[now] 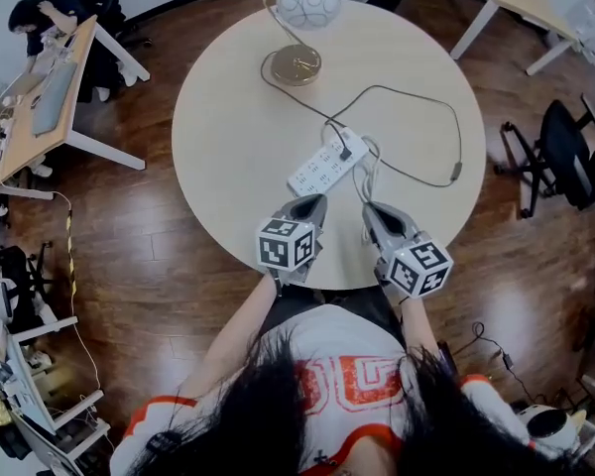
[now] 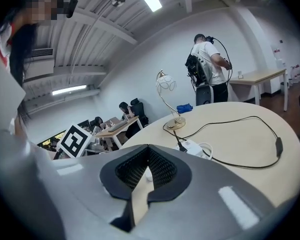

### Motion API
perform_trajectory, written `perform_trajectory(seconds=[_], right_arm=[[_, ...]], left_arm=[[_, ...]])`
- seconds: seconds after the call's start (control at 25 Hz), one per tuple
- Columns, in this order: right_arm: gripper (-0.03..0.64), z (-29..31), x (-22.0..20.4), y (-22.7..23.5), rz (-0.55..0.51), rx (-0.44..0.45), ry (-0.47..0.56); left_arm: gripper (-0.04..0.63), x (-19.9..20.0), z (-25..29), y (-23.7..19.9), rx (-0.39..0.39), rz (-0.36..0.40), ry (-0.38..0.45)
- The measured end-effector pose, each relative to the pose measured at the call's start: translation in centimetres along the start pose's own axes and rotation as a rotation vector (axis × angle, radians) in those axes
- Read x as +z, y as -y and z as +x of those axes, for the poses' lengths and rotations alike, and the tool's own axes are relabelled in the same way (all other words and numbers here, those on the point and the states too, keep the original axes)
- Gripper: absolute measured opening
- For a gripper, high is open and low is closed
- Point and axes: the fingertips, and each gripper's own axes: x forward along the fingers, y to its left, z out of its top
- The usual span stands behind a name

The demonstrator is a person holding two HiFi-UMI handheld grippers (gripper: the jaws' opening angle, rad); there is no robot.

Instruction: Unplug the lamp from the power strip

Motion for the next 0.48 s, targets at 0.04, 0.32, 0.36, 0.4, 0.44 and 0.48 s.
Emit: perform_trajectory(seconds=[0.04,0.32,0.36,0.4,0.44,0.48], right_arm=[[0.002,0.1,-0.1,0.5,0.002,0.004,-0.008],[0.002,2.0,-0.4,3.5,-0.043,0.009,-0.073],[0.002,2.4,-0.2,3.9,-0.061,-0.001,-0.080],[0.002,2.7,0.0,4.4,-0.083,-0.012,-0.085],[0.002,3.1,0.2,4.8,-0.109,-0.022,-0.089],[0.002,3.5,0.4,5.2,-0.137,-0.031,-0.094]], left_arm=[[0.000,0.0,0.8,-0.5,0.018,0.005,-0.012],[0.000,0.4,4.6,-4.1,0.135,0.015,-0.077],[0.000,0.4,4.9,-4.6,0.153,0.011,-0.089],[0.000,0.3,5.1,-5.0,0.169,0.006,-0.101],[0.000,0.1,5.3,-5.4,0.181,0.000,-0.112],[0.000,0.0,5.4,-5.6,0.190,-0.004,-0.123]])
